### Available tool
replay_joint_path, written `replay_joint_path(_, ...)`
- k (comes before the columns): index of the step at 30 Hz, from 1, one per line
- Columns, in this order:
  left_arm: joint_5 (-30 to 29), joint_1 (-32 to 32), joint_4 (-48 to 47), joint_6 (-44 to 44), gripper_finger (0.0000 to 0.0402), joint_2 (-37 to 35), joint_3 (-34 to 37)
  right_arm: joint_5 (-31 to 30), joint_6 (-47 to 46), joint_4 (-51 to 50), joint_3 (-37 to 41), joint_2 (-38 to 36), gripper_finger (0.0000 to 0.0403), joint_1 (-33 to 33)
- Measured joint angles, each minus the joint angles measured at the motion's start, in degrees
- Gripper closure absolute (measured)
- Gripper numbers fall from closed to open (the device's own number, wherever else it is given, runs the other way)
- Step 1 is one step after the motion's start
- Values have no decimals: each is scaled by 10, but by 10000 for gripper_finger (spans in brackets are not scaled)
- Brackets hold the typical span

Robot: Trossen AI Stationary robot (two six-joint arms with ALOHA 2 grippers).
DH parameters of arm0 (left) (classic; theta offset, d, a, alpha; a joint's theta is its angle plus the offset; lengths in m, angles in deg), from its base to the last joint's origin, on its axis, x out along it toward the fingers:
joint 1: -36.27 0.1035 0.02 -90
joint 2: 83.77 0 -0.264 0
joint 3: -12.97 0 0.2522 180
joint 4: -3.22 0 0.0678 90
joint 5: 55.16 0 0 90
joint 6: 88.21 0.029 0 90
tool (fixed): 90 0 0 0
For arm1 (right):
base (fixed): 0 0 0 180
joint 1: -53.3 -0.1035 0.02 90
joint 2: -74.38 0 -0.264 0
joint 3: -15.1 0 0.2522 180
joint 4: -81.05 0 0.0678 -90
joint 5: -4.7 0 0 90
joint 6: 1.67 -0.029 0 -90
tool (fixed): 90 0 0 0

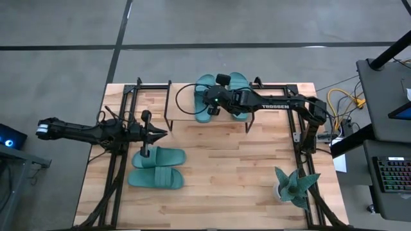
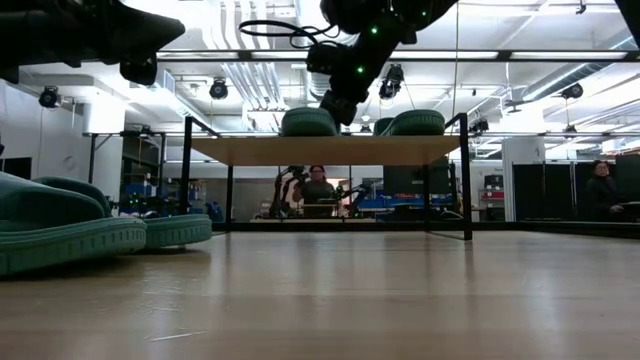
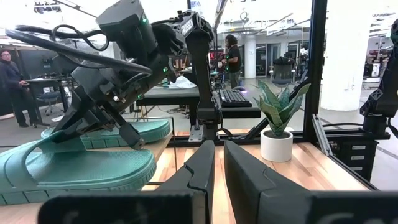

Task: Pick and place slides into the shelf
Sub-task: Put the green slides on the shelf

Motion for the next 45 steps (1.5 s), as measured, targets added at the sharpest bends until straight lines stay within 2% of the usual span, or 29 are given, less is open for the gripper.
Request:
replay_joint_path(15,0,0,0,0,379,0,0,0,5,-26,1,-31,389,-1)
replay_joint_path(22,0,0,-1,0,379,0,0,7,2,-80,1,-59,390,-1)
replay_joint_path(45,-3,0,-1,4,379,7,0,27,33,-104,17,-64,390,25)
